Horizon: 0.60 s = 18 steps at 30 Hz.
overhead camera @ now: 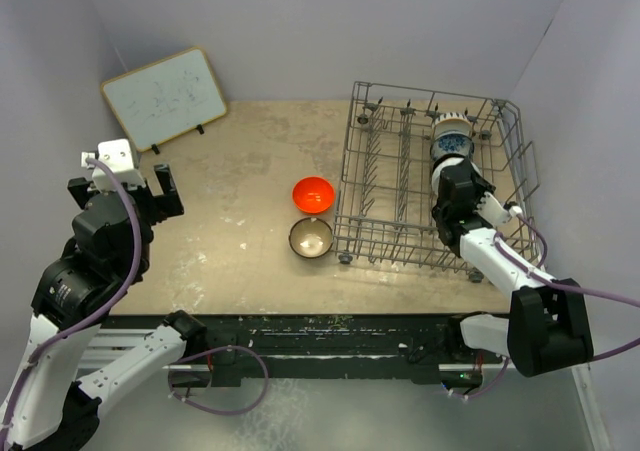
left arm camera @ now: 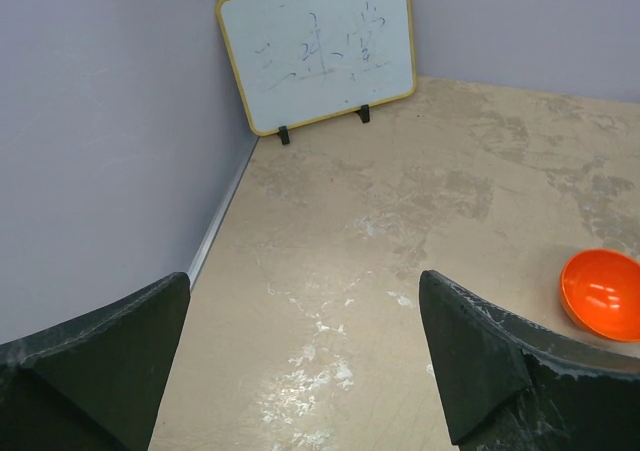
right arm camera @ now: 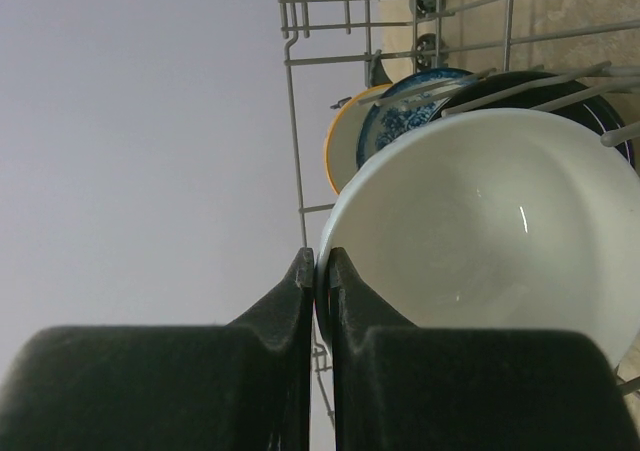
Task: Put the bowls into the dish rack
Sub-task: Place the bowl in the dish rack.
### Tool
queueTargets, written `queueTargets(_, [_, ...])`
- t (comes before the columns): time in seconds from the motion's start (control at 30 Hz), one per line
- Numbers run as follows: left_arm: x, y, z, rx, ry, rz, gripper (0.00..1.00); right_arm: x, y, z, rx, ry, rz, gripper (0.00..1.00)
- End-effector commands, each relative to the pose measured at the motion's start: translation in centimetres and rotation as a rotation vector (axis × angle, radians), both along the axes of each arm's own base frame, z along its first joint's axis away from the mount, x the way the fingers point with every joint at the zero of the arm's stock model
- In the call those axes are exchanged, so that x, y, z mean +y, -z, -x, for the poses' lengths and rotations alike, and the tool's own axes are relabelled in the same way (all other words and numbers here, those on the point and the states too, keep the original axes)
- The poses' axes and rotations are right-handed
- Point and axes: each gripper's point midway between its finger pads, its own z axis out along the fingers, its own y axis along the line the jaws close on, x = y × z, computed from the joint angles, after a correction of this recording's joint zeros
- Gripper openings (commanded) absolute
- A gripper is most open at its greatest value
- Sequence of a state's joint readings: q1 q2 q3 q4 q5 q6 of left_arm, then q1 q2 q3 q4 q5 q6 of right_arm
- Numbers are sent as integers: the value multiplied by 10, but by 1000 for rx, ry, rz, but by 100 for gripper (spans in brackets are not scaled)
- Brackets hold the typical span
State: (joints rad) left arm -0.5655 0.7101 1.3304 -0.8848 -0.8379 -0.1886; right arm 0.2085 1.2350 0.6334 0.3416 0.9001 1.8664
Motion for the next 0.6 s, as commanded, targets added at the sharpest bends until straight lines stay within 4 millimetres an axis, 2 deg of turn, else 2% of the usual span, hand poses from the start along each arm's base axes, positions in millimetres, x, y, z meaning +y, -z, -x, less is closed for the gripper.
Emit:
queueTargets(0.0, [-3, -3, -5, -7, 5, -14, 99, -1, 7, 1, -30, 27, -49, 0])
queueTargets(0.13, [-4, -2, -6, -3, 9, -16, 99, -1, 11, 3, -49, 27, -57, 3])
queueTargets(0.2, [-3, -3, -5, -7, 6, -14, 99, -1, 12, 4, -58, 23, -63, 13])
queueTargets(0.3, [-4, -3, -6, -6, 7, -16, 99, 0, 15, 4, -52, 21, -74, 21])
queueTargets(0.57, [-5, -4, -7, -12, 13, -9, 99, 3, 6, 2, -56, -1, -68, 29])
